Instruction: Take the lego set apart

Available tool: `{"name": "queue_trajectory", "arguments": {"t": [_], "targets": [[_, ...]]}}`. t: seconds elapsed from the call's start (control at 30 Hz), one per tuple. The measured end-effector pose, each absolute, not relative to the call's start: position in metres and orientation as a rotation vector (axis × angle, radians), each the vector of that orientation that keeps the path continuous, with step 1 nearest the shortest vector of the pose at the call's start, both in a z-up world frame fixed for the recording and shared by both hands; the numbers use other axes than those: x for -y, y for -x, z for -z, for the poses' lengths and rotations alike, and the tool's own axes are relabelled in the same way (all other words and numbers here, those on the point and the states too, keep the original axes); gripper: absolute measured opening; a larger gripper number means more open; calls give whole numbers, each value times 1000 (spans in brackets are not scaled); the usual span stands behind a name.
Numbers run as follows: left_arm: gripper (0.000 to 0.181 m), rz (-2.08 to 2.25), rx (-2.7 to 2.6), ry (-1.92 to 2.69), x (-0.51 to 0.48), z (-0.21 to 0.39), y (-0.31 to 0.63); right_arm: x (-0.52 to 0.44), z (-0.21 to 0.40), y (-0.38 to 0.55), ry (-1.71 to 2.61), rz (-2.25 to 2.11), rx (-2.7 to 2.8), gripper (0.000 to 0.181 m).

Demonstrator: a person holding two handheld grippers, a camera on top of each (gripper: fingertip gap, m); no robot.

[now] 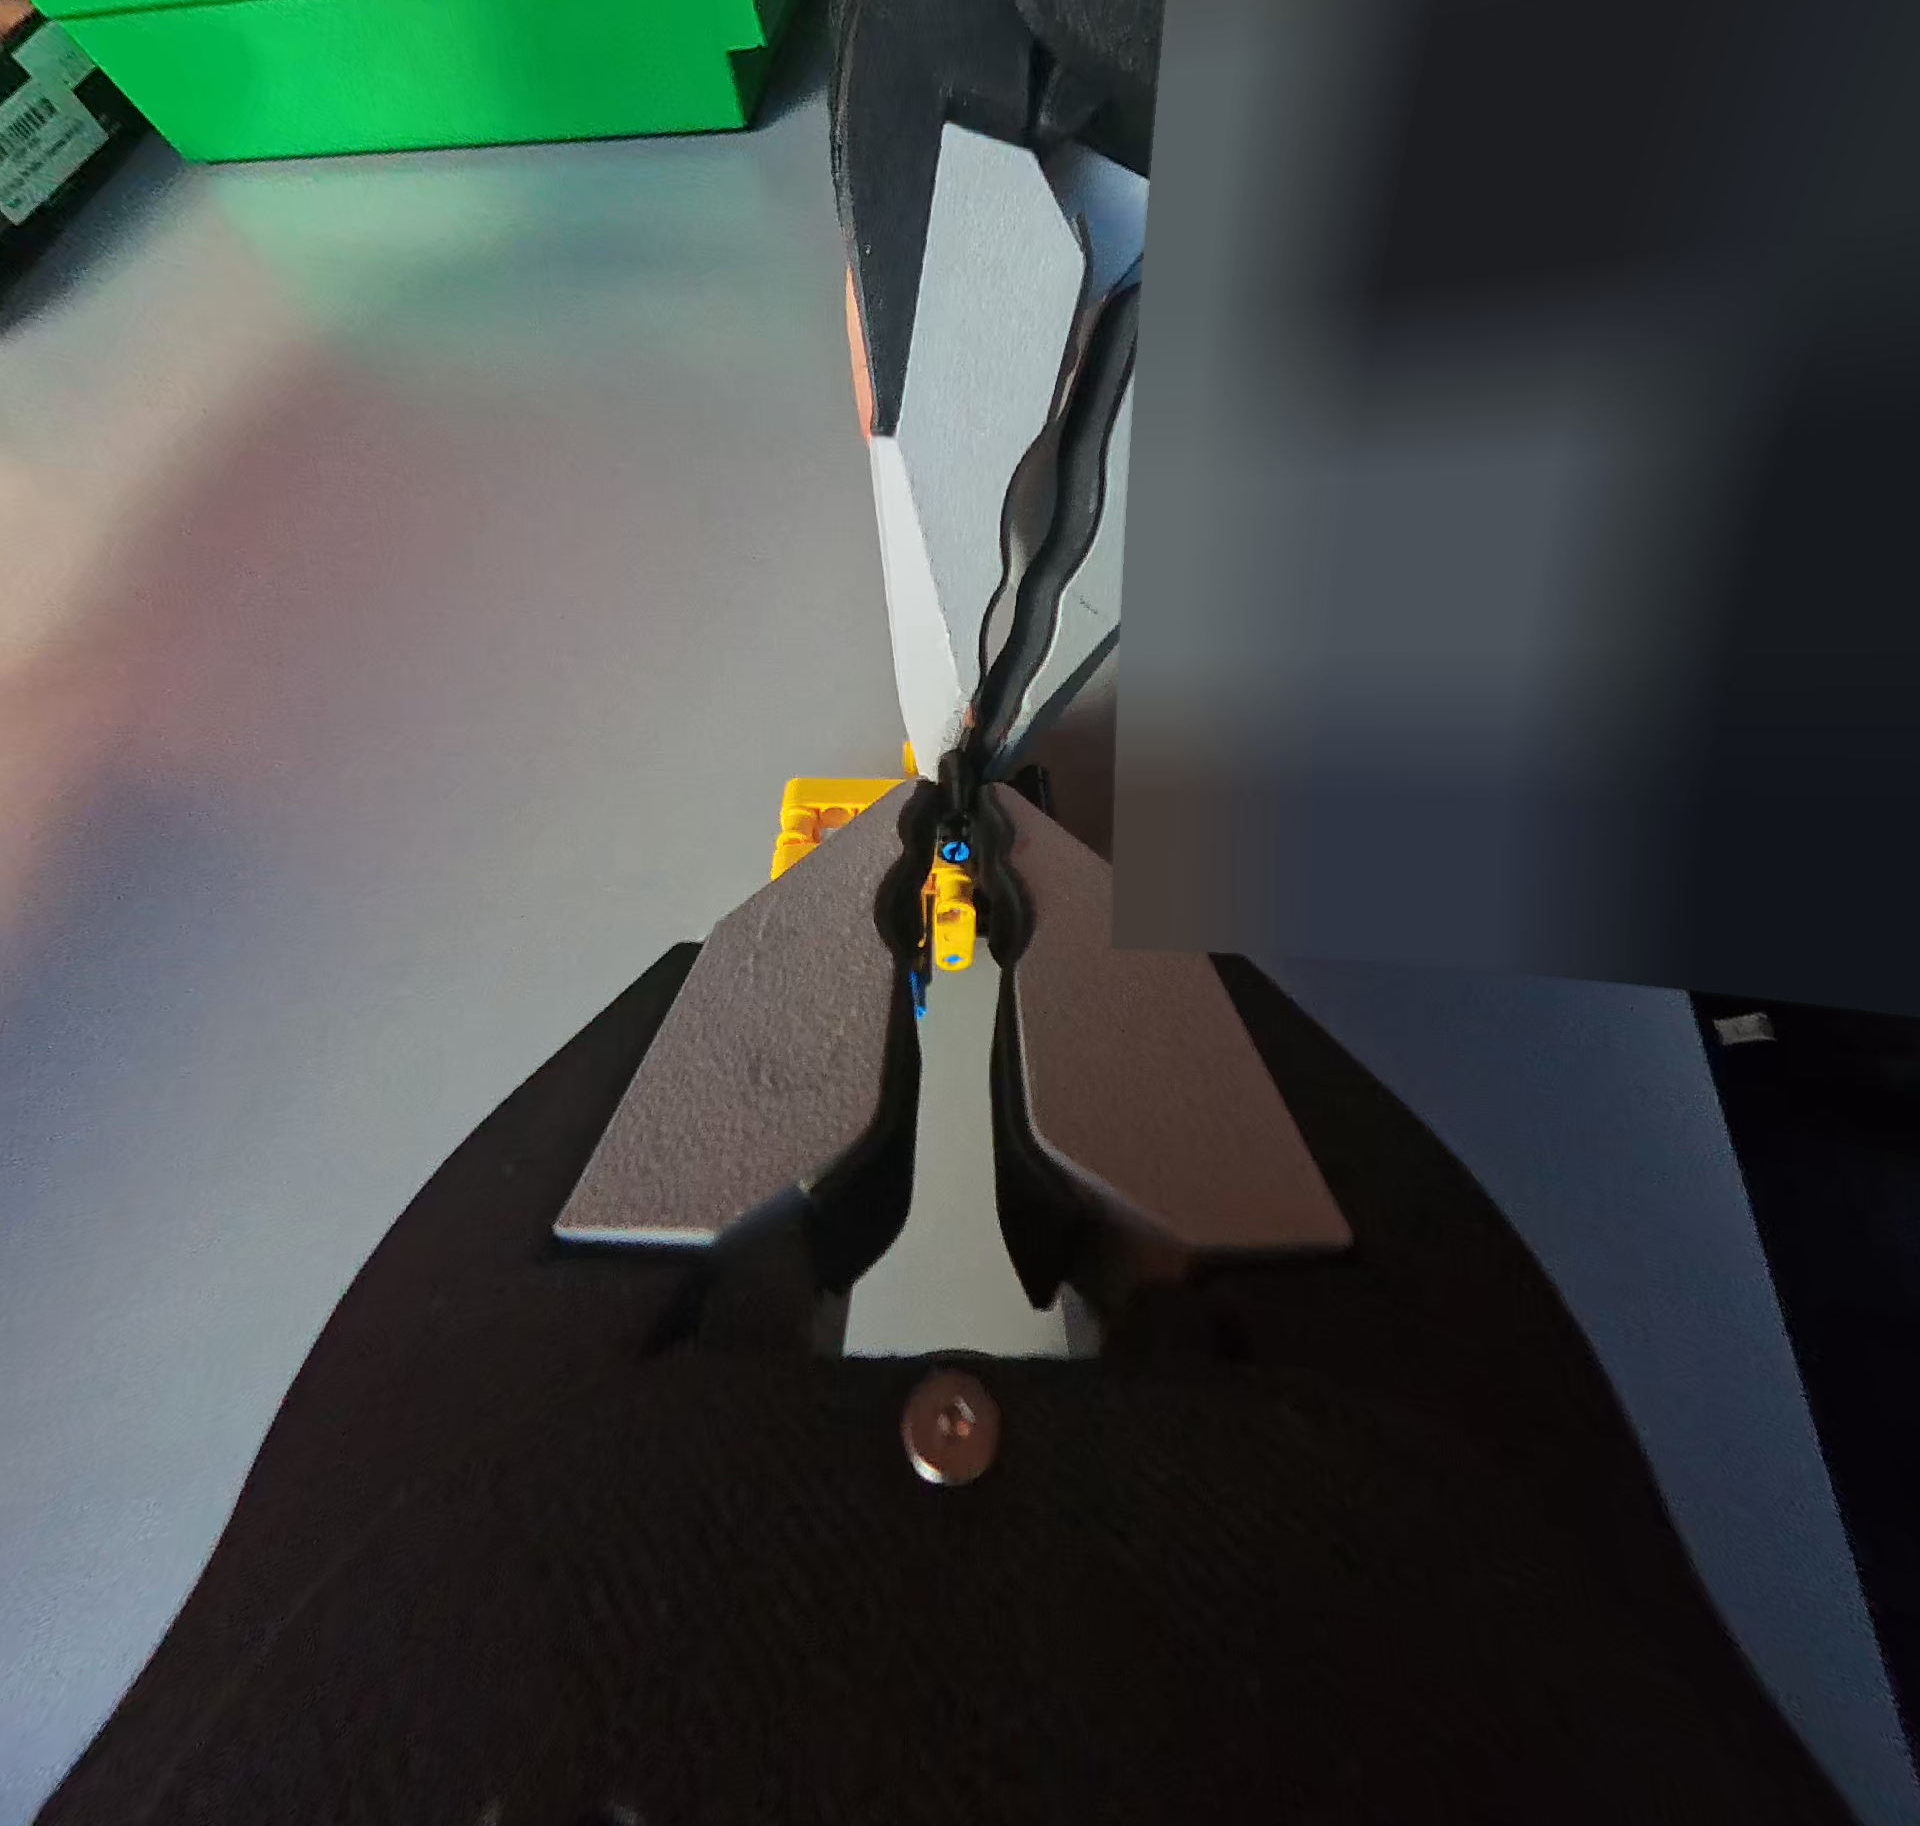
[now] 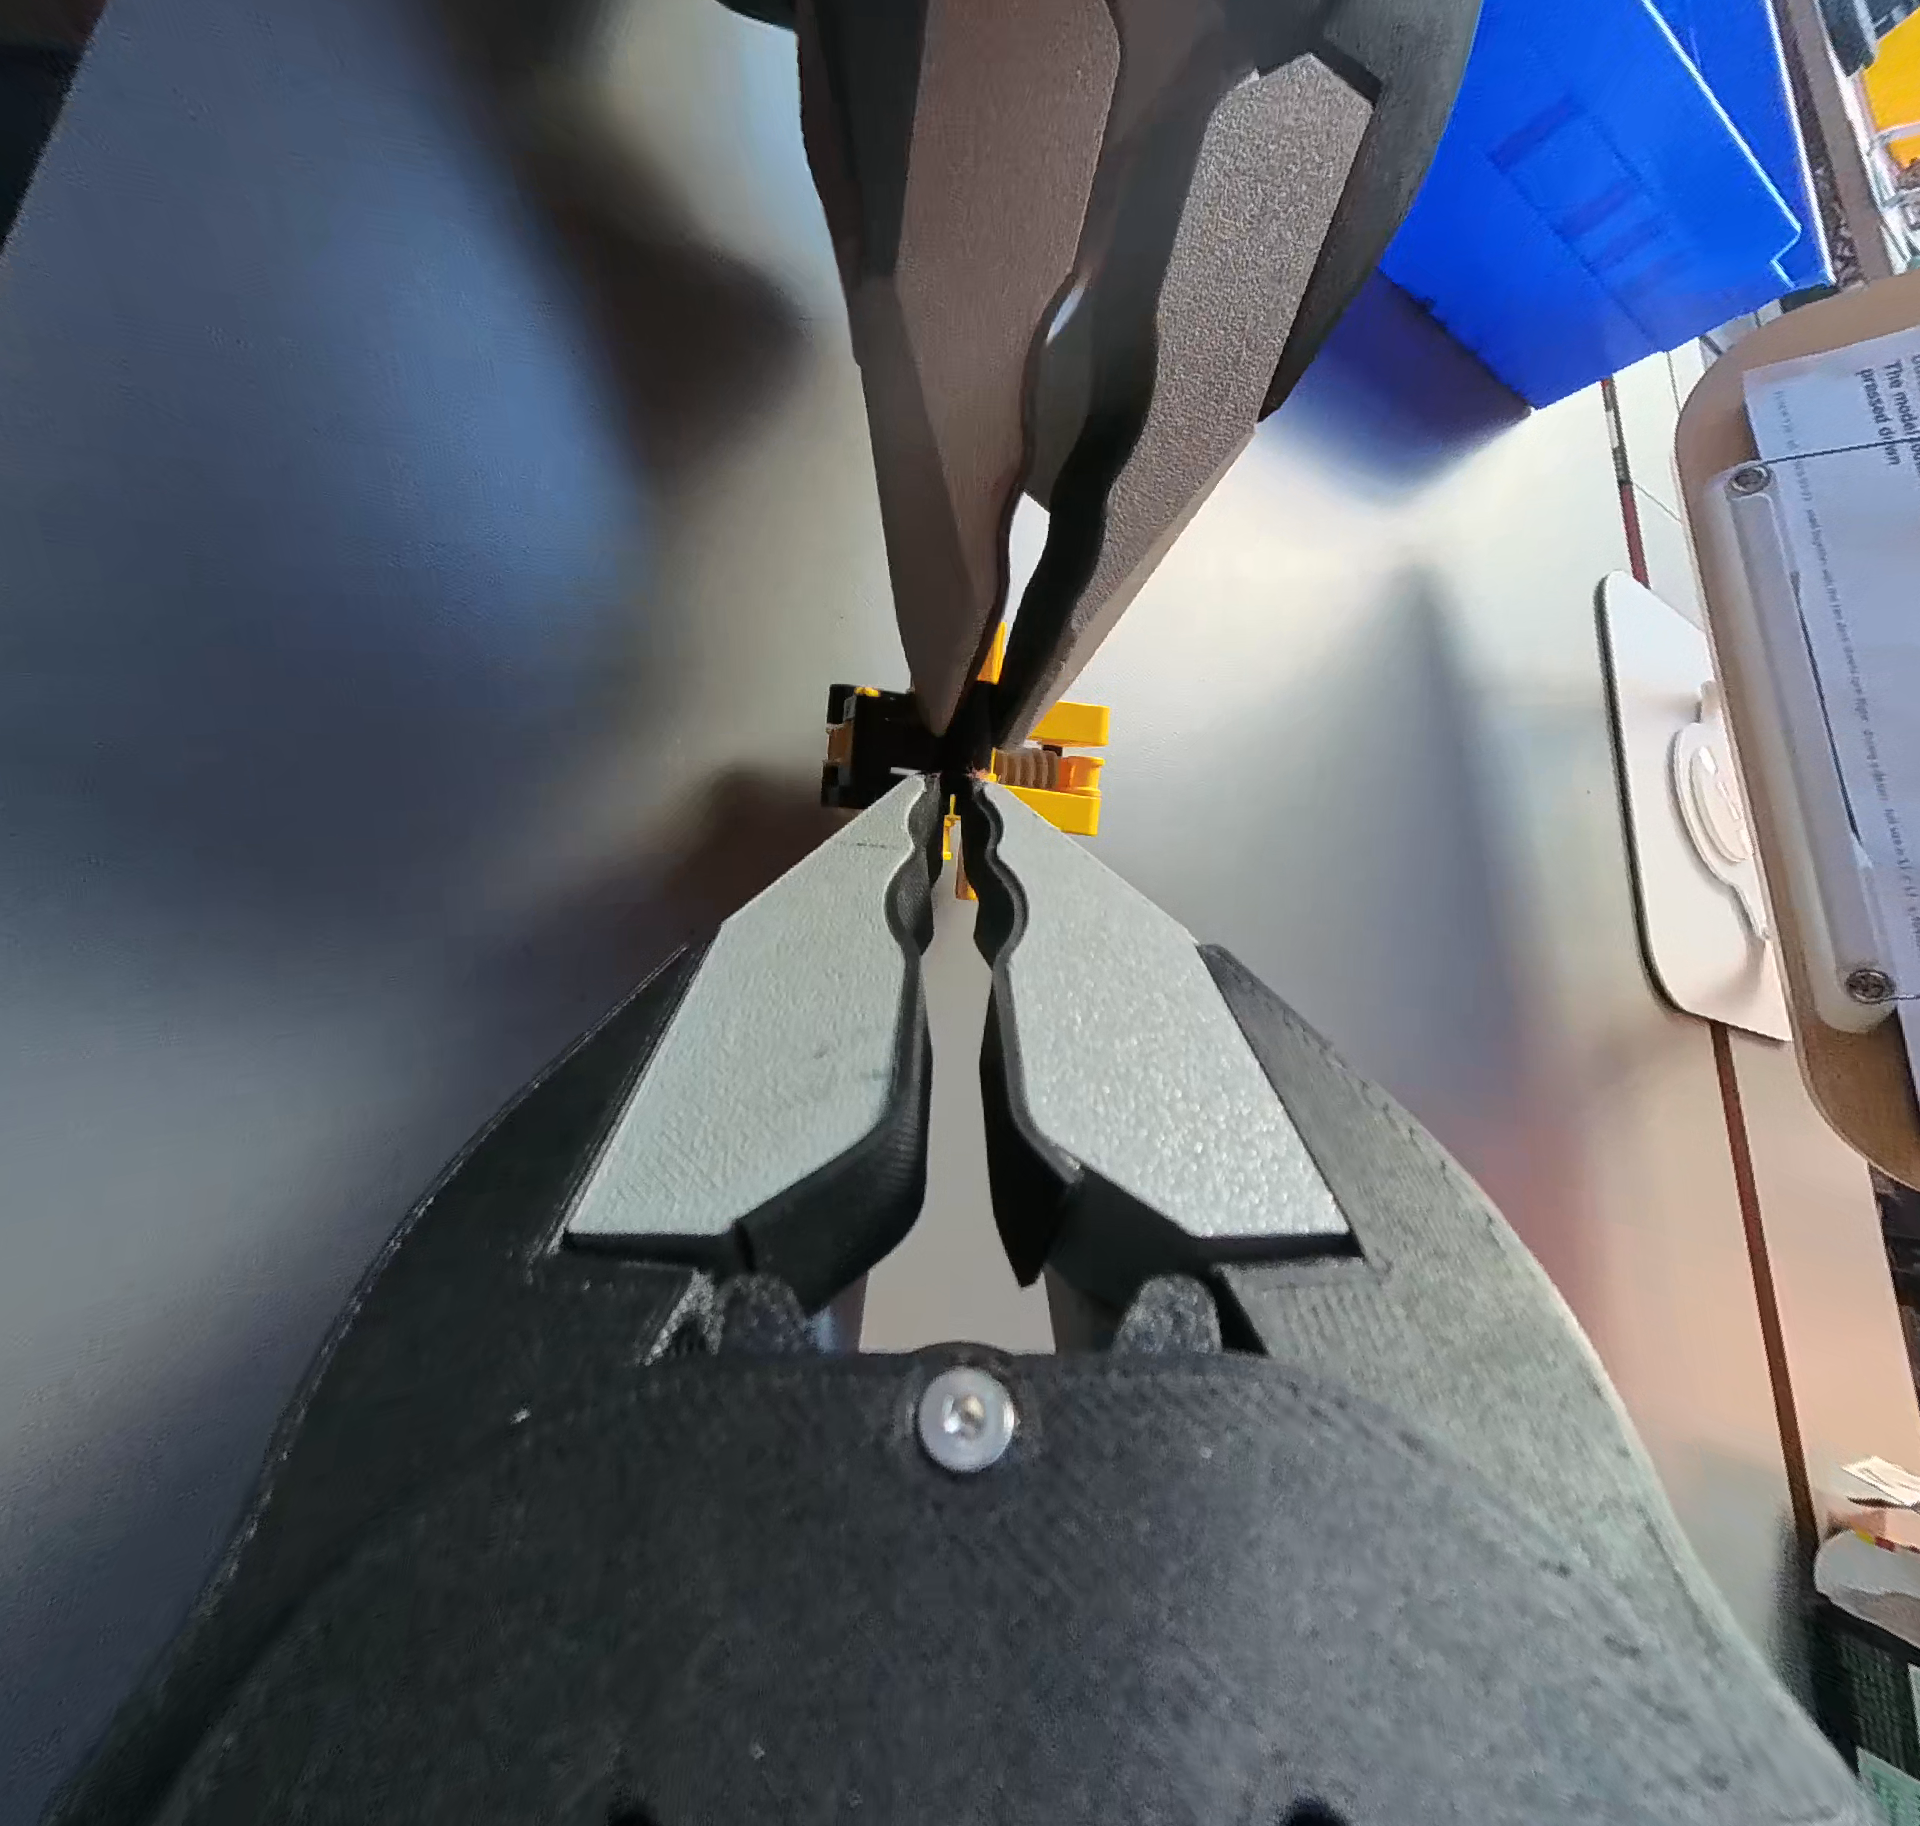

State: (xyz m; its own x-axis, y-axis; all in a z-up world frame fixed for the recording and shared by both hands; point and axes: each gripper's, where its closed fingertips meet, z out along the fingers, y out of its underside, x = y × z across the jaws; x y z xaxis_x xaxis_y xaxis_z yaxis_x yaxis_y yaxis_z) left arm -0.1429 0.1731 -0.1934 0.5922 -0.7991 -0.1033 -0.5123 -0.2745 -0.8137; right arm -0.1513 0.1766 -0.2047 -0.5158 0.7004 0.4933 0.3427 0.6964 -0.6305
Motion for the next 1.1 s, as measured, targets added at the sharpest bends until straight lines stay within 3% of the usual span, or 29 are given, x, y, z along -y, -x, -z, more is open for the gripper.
{"name": "queue_trajectory", "arguments": {"t": [0.03, 0.13, 0.23, 0.33, 0.53, 0.67, 0.8, 1.1], "targets": [[5, 393, -1035, 1956, -174, 194, 144, -177, 205, 151, 800, -592, 2142, 1], [5, 296, -1009, 1939, -177, 191, 159, -208, 210, 142, 911, -547, 2100, 2], [4, 451, -813, 1887, -179, 164, 189, -209, 183, 132, 997, -914, 1977, 0], [6, 376, -956, 1933, -183, 193, 167, -208, 194, 140, 918, -753, 2054, 2], [5, 380, -990, 2071, -184, 225, 173, -211, 202, 140, 931, -840, 2046, 1], [28, 403, -953, 2010, -185, 207, 167, -210, 202, 145, 931, -801, 2040, 1], [23, 391, -948, 1917, -183, 184, 157, -198, 201, 149, 879, -775, 2056, 1], [21, 447, -933, 2154, -171, 214, 177, -204, 207, 150, 862, -671, 2054, 2]]}}
